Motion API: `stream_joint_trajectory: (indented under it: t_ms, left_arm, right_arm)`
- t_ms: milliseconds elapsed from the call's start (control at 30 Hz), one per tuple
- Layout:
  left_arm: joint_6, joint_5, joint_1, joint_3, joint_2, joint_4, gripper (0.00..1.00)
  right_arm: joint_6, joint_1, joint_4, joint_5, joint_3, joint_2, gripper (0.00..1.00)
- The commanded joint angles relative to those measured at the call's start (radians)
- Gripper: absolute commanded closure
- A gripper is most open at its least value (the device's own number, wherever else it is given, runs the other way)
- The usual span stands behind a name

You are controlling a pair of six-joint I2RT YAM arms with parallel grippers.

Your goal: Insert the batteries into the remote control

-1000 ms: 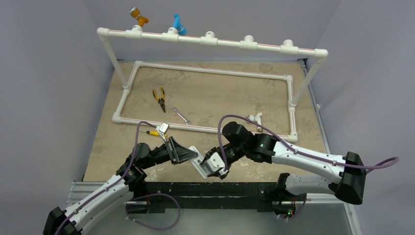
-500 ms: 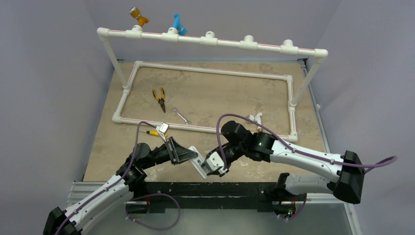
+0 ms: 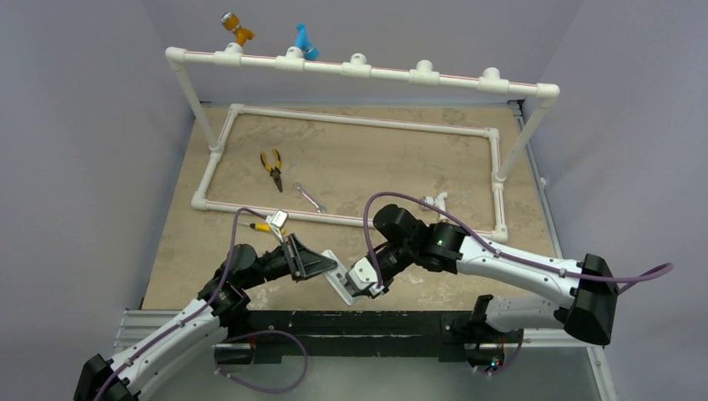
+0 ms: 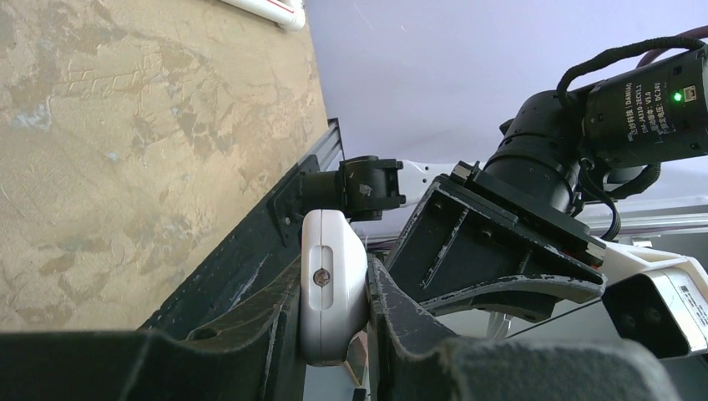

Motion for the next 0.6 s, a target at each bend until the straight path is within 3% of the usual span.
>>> stream_joint_trajectory:
  t_ms: [0,133,167,267,433,567]
  left_arm:
    - [-0.023,0.020,-0.004,0.012,-0.014,0.103,1.00]
    - [-0.018,0.020,-0.005,0.013,-0.007,0.103,1.00]
    - [-0.018,0.020,-0.005,0.012,-0.004,0.103,1.00]
    - [-0.013,0.019,-0.005,0.014,0.007,0.107,1.00]
    - [-0.004,0.018,-0.004,0.018,0.027,0.115,1.00]
    - [0.006,0.007,-0.004,0.020,0.033,0.115,1.00]
  right_arm:
    - [-0.024,-0.006,-0.082,-0.006,0.037,0.017,0.66]
    - [-0.013,-0.006,-0.101,-0.040,0.062,-0.019,0.54]
    - [0.006,-0.006,-0.084,-0.049,0.062,-0.041,0.45]
    - [0.144,-0.006,0.073,-0.097,0.026,-0.134,0.31]
    - [0.564,-0.006,0.541,-0.054,-0.134,-0.298,0.26]
    - [0.924,-0.006,0.738,0.223,-0.230,-0.380,0.28]
